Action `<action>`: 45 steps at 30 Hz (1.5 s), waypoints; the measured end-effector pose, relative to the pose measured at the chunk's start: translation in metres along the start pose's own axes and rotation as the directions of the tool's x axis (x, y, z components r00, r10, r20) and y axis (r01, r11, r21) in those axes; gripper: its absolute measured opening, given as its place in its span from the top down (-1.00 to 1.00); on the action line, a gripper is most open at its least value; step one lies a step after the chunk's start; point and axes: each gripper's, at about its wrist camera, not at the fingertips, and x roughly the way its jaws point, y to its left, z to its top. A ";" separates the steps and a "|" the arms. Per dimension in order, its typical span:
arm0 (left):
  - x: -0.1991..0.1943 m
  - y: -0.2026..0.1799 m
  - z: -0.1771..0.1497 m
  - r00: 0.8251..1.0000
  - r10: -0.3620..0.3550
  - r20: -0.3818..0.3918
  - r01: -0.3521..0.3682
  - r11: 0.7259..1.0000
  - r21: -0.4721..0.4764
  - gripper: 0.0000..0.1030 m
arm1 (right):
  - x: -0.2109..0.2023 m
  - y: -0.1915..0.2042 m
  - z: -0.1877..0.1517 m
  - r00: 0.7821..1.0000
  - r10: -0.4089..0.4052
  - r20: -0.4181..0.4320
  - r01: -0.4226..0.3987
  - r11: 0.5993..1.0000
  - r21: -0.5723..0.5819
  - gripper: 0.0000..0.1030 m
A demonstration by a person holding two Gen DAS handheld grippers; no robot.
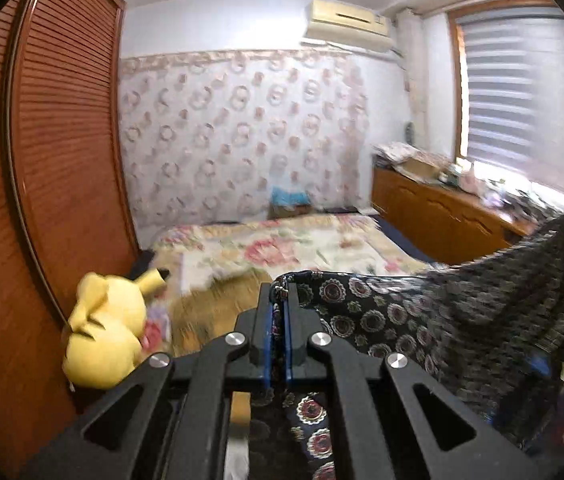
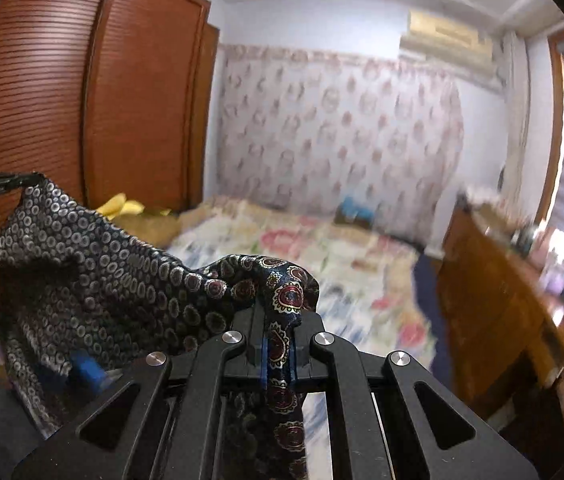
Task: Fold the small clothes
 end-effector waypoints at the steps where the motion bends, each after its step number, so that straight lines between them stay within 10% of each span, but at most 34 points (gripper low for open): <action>1: 0.018 0.004 0.014 1.000 0.019 -0.005 -0.019 1.000 0.010 0.99 | 0.009 -0.010 0.021 1.000 -0.011 0.000 0.011 1.000 -0.007 0.93; 6: 0.135 0.031 0.039 0.989 0.116 -0.087 -0.117 0.993 -0.008 0.79 | 0.110 -0.051 0.062 0.988 -0.075 -0.135 0.072 0.997 -0.024 0.83; 8: 0.180 0.039 0.028 0.978 0.093 -0.186 -0.099 0.995 -0.025 0.69 | 0.160 -0.063 0.050 0.971 -0.076 -0.228 0.076 0.997 -0.011 0.43; 13: 0.220 0.039 -0.029 0.954 0.005 -0.301 -0.019 0.999 -0.043 0.26 | 0.253 -0.079 -0.028 0.903 -0.113 -0.415 0.149 0.987 0.055 0.30; 17: 0.205 0.017 -0.063 0.927 -0.055 -0.372 0.049 0.998 -0.026 0.13 | 0.254 -0.067 -0.075 0.893 -0.083 -0.443 0.124 0.990 0.064 0.14; 33: 0.149 -0.031 -0.146 0.912 -0.112 -0.394 0.121 0.993 -0.001 0.11 | 0.183 -0.055 -0.148 0.900 -0.044 -0.433 0.146 0.968 0.205 -0.03; 45: 0.155 -0.047 -0.177 0.928 -0.086 -0.362 0.095 0.995 0.008 -0.16 | 0.195 -0.067 -0.171 0.880 0.001 -0.474 0.156 0.943 0.293 0.19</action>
